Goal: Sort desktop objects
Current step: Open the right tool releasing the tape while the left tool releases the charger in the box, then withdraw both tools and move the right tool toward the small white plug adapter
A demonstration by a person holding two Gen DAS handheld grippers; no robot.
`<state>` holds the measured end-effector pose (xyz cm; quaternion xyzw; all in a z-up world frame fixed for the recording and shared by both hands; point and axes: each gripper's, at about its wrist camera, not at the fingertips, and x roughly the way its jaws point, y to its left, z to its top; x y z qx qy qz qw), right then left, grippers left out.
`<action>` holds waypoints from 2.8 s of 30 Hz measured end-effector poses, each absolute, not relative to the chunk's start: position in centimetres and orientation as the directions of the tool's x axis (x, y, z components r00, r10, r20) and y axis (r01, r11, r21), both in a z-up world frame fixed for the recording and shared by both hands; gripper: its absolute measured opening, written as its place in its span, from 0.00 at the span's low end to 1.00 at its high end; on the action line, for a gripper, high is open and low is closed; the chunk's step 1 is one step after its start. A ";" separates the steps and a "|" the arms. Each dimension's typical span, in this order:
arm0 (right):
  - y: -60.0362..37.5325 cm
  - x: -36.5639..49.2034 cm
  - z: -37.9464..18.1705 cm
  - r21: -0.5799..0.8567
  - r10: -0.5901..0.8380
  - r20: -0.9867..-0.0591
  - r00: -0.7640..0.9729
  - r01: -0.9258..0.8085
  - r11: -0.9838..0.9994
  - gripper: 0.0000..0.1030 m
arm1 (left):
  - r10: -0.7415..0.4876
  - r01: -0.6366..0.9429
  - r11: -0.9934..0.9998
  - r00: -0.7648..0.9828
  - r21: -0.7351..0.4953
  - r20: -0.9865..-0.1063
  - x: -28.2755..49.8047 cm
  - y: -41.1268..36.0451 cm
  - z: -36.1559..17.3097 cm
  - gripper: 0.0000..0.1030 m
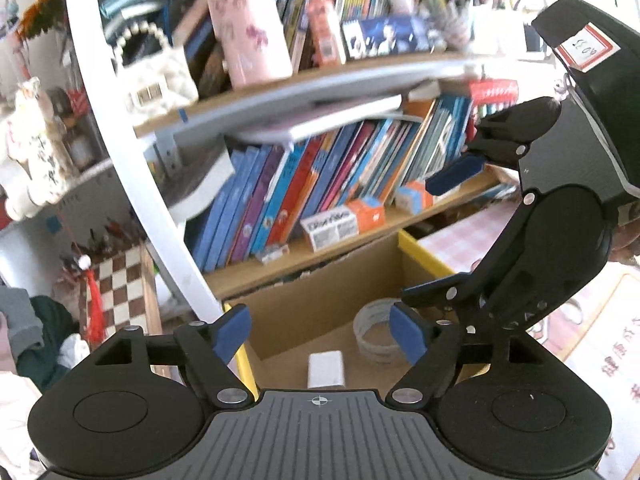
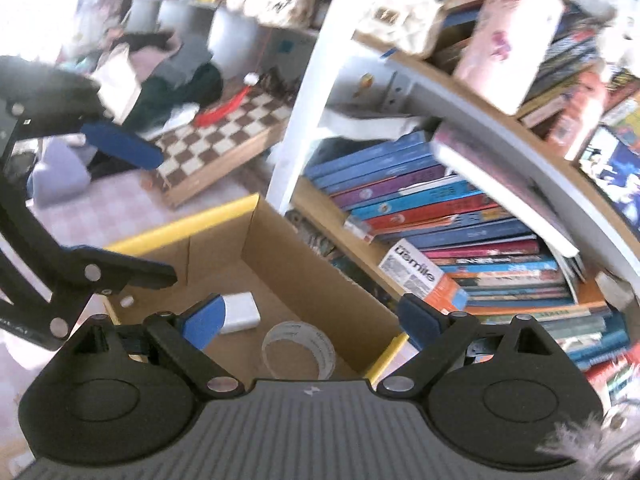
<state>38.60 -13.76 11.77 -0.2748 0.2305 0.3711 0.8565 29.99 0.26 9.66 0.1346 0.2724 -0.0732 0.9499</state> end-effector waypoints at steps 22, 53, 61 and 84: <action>-18.1 23.1 16.3 -0.203 0.476 -0.464 0.747 -0.612 0.764 0.94 | -0.121 0.197 0.968 0.907 0.153 -0.403 16.4 5.0 13.3 0.94; -20.1 10.7 2.4 -0.008 0.231 -0.572 0.787 -0.286 0.958 0.95 | 0.034 -0.010 0.999 0.823 0.045 -0.567 5.6 6.7 1.9 0.95; -18.4 9.9 0.7 -0.047 0.240 -0.626 0.742 -0.343 0.938 0.95 | 0.015 0.014 0.999 0.794 0.043 -0.608 5.4 5.9 0.4 0.95; -16.3 10.7 -1.0 -0.067 0.268 -0.674 0.688 -0.419 0.906 0.96 | 0.001 0.042 0.998 0.749 0.050 -0.663 6.2 4.7 -1.9 0.95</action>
